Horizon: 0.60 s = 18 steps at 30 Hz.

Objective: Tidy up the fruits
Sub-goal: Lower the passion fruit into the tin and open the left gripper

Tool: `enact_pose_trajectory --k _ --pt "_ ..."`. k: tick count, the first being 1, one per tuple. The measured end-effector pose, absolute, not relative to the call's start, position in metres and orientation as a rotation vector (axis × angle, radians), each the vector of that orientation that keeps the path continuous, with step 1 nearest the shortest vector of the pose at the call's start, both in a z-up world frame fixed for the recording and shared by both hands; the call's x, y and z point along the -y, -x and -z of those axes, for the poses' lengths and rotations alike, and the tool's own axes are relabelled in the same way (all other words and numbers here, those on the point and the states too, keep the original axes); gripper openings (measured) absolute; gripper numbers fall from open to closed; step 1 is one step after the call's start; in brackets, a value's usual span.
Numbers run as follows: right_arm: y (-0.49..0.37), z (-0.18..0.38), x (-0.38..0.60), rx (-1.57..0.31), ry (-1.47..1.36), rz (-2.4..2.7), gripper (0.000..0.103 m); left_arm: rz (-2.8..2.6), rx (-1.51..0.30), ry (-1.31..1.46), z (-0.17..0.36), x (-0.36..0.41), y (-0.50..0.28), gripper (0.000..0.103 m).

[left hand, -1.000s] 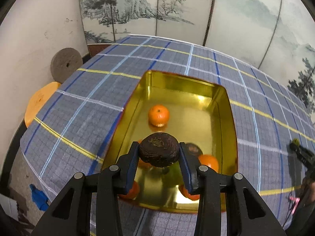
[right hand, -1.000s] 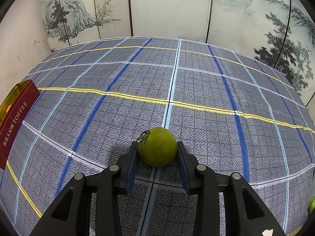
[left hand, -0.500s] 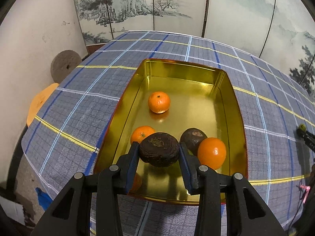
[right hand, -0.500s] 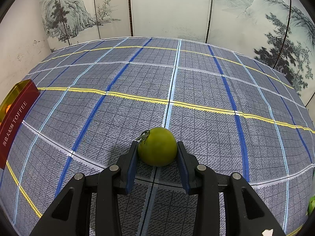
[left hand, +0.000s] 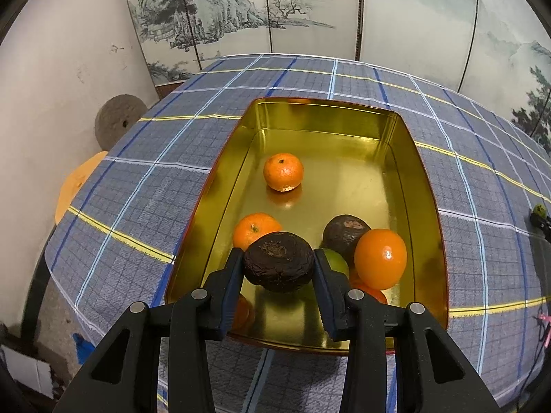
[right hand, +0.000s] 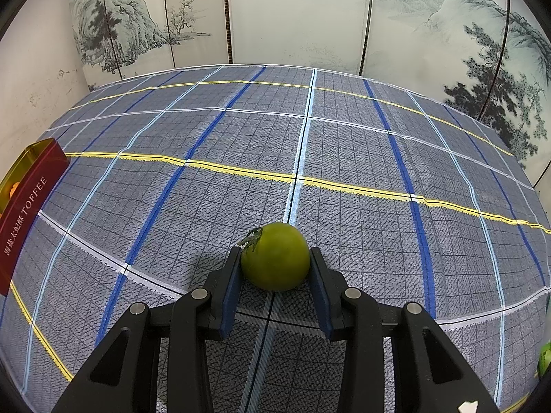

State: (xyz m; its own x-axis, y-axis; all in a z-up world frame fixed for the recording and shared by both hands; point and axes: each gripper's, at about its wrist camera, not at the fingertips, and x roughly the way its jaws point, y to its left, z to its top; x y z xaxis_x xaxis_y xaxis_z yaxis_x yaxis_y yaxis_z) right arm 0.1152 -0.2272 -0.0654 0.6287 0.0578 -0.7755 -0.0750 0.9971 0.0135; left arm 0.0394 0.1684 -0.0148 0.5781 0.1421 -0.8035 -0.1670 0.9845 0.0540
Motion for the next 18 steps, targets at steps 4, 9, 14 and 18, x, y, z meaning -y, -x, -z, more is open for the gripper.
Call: enact_pose_trajectory --k 4,9,14,18 --pt "-0.1148 0.0657 0.2283 -0.888 0.022 -0.075 0.036 -0.191 -0.933 0.022 0.0152 -0.1684 -0.0385 0.041" --pt "-0.1148 0.0657 0.228 -0.888 0.022 -0.075 0.036 -0.196 -0.932 0.018 0.0153 -0.1688 -0.0381 0.041" --pt "-0.1149 0.0658 0.2278 -0.888 0.023 -0.074 0.036 -0.202 -0.933 0.014 0.0153 -0.1692 -0.0374 0.041" --pt "-0.1149 0.0657 0.2277 -0.888 0.023 -0.074 0.036 -0.205 -0.934 0.012 0.015 -0.17 -0.0373 0.041"
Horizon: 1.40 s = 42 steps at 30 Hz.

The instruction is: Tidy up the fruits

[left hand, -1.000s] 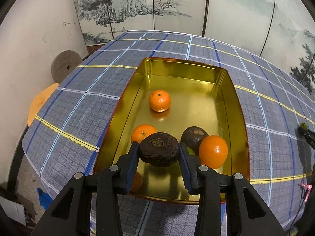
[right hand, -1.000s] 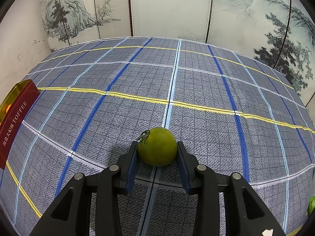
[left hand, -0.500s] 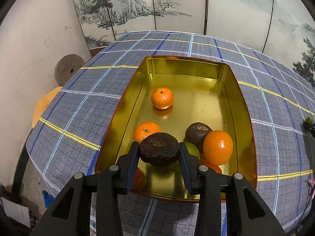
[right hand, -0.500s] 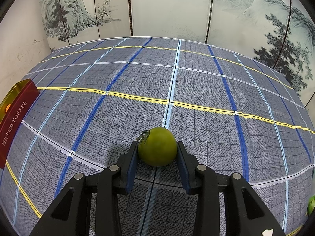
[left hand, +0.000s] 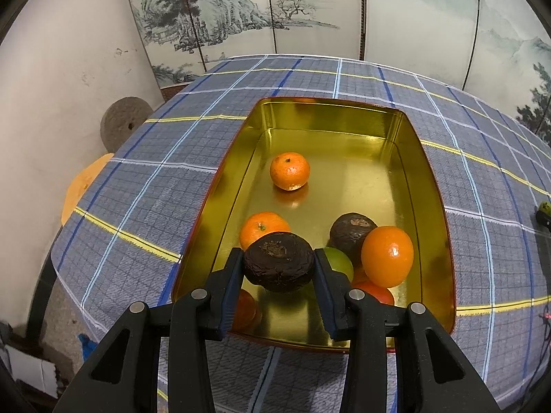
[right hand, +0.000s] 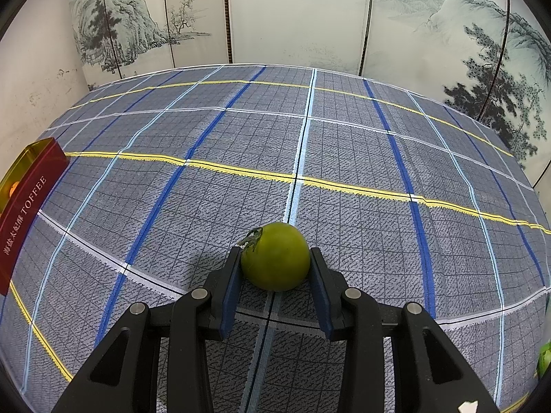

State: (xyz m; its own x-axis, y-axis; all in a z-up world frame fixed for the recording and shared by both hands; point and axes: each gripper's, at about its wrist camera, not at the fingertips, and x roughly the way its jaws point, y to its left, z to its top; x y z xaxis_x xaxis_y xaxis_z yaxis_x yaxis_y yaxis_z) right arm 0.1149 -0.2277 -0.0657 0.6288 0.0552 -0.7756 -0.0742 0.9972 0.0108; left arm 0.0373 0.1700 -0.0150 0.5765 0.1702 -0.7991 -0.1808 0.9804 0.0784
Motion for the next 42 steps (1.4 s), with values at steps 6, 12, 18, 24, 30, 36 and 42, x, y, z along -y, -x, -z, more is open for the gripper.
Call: enact_pose_trajectory --k 6,12,18,24,30,36,42 --pt "-0.115 0.066 0.227 -0.888 0.023 -0.074 0.036 -0.21 -0.935 0.007 0.015 -0.172 -0.037 0.042" --pt "-0.115 0.066 0.228 -0.888 0.025 -0.069 0.036 -0.21 -0.934 -0.001 0.015 -0.172 -0.037 0.047" --pt "-0.115 0.066 0.227 -0.888 0.025 -0.069 0.036 -0.211 -0.932 -0.011 0.016 -0.173 -0.037 0.048" --pt "-0.115 0.066 0.227 -0.888 0.025 -0.069 0.036 -0.215 -0.924 -0.016 0.014 -0.172 -0.037 0.048" --pt "-0.115 0.066 0.227 -0.889 0.025 -0.069 0.036 -0.218 -0.911 -0.028 0.008 -0.168 -0.034 0.049" --pt "-0.115 0.066 0.227 -0.889 0.025 -0.068 0.035 -0.228 -0.893 -0.029 0.002 -0.169 -0.03 0.055" --pt "-0.115 0.065 0.226 -0.888 0.026 -0.068 0.034 -0.234 -0.885 -0.008 -0.001 -0.169 -0.027 0.056"
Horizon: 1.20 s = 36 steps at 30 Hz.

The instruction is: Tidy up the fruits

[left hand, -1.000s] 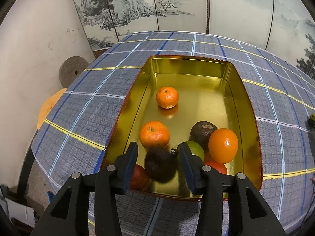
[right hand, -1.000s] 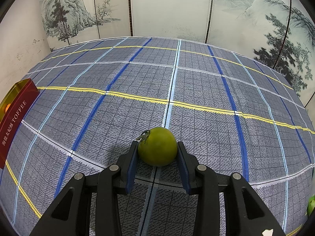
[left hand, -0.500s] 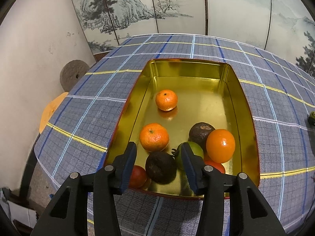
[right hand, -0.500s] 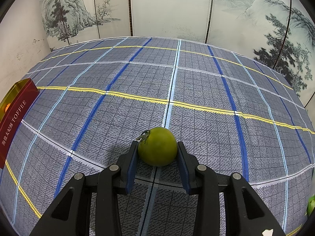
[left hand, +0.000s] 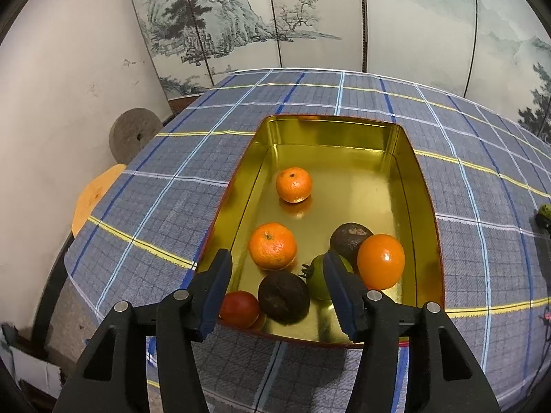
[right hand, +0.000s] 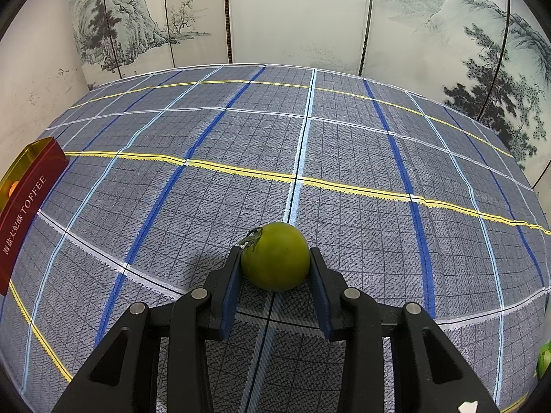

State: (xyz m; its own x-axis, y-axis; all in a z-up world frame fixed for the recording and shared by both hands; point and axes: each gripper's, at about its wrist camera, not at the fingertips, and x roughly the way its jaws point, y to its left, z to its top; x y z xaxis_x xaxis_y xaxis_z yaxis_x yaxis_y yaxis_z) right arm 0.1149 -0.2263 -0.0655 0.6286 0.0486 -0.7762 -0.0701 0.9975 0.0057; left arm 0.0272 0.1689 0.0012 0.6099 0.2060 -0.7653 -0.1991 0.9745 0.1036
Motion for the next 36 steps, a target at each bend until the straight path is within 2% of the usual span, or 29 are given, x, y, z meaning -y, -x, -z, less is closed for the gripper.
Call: enact_pose_trajectory --k 5,10,16,29,36 --pt "-0.115 0.065 0.226 -0.888 0.028 -0.067 0.034 -0.235 -0.885 0.01 -0.002 -0.169 -0.026 0.057" --pt "-0.113 0.065 0.228 -0.887 0.023 -0.067 0.033 -0.24 -0.881 0.018 -0.003 -0.167 -0.025 0.064" --pt "-0.109 0.055 0.215 -0.873 0.024 -0.115 0.033 -0.235 -0.872 0.007 -0.005 -0.163 -0.024 0.065" --pt "-0.088 0.014 0.121 -0.81 0.076 -0.387 0.033 -0.251 -0.848 0.027 -0.012 -0.166 -0.014 0.066" --pt "-0.073 0.0 0.064 -0.805 0.094 -0.551 0.033 -0.288 -0.831 0.039 -0.018 -0.179 -0.004 0.072"
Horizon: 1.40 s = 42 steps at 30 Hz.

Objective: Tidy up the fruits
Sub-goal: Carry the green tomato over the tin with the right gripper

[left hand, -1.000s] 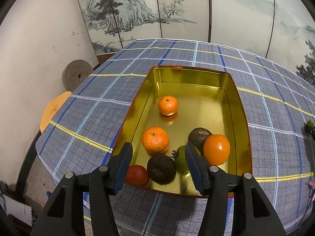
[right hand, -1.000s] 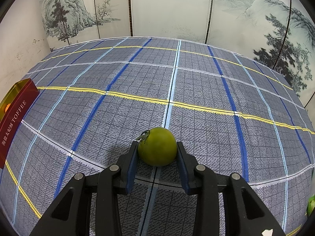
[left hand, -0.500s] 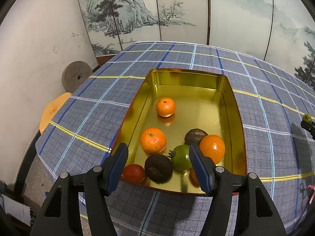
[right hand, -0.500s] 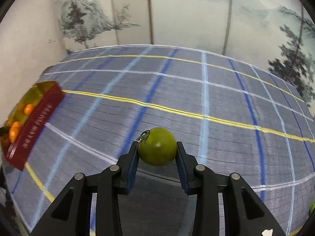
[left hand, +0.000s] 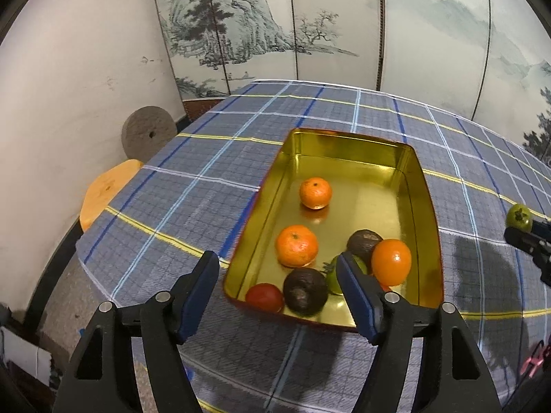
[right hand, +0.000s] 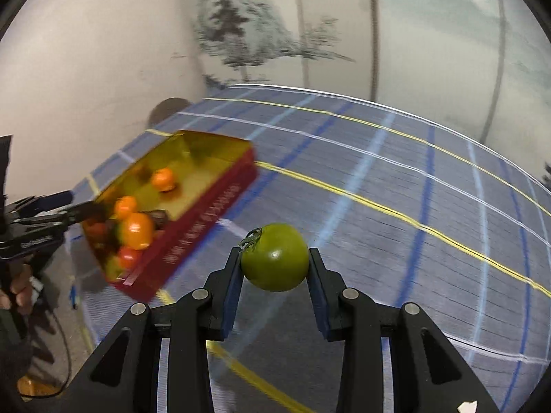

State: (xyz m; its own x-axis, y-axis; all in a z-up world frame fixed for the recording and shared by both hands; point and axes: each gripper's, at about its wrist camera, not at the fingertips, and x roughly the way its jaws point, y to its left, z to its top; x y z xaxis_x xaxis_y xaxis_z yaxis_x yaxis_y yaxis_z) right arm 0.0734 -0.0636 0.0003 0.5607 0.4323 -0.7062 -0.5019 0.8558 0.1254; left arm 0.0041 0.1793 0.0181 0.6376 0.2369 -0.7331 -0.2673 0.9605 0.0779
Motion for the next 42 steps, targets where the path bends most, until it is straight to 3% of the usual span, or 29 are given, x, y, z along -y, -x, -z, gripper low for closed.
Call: enact_pose_trajectory --k 16,42 --pt "-0.052 -0.001 -0.041 -0.832 0.197 -0.755 0.033 -0.337 -0.833 0.088 -0.021 -0.205 0.012 0.073" --pt "-0.057 0.027 -0.1 -0.864 0.304 -0.765 0.034 -0.368 -0.851 0.144 -0.013 -0.228 0.02 0.073"
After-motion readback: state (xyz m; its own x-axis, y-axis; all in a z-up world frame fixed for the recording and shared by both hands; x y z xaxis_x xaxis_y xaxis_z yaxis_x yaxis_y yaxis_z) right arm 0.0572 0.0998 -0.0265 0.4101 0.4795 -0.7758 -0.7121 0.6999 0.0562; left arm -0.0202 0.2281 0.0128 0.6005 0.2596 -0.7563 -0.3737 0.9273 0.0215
